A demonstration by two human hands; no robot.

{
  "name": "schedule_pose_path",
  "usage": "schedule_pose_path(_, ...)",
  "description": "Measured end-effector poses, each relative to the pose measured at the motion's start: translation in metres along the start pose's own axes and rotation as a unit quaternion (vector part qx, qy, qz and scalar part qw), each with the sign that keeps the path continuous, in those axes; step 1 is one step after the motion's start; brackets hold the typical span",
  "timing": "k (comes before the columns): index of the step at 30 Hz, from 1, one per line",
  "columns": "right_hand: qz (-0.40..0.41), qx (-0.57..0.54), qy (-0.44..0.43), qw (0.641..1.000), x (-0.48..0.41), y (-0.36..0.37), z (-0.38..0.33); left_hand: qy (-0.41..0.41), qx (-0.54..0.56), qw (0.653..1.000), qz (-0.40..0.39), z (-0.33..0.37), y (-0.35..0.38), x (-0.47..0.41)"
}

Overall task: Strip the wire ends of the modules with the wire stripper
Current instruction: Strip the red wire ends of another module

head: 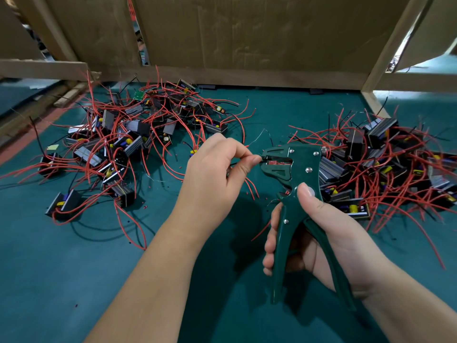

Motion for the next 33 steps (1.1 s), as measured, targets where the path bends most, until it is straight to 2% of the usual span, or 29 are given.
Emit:
schedule_pose_path(18,0.023,0.016,0.009,1.000,0.002,-0.004,0.002,0.007,-0.015,1.000,-0.004,0.003,-0.001,-0.002)
schedule_pose_path(23,0.083,0.021,0.022,0.996,0.002,-0.016,0.004,-0.003,-0.003,1.000,-0.014,0.000,0.003,0.000)
schedule_pose_path(25,0.107,0.011,0.012,0.994,0.001,-0.019,0.002,-0.031,0.036,0.998,-0.035,-0.001,0.012,0.003)
schedule_pose_path(28,0.095,-0.105,-0.033,0.989,-0.004,-0.017,-0.004,-0.103,0.103,0.987,-0.061,-0.011,0.025,0.008)
schedule_pose_path(30,0.093,-0.169,-0.076,0.978,-0.005,-0.021,-0.012,-0.148,0.128,0.979,-0.053,-0.019,0.024,0.010)
schedule_pose_path(33,0.086,-0.168,-0.097,0.977,-0.005,-0.024,-0.021,-0.241,0.231,0.943,-0.018,-0.032,0.022,0.009)
Point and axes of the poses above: each hand's wrist, its own x-axis away from the middle knuckle, its own y-axis out of the palm, z = x × y, the point moved 9 cm from there along -x, towards the middle knuckle, and after that the axes turned 8 degrees about x, right-handed, at the moved point
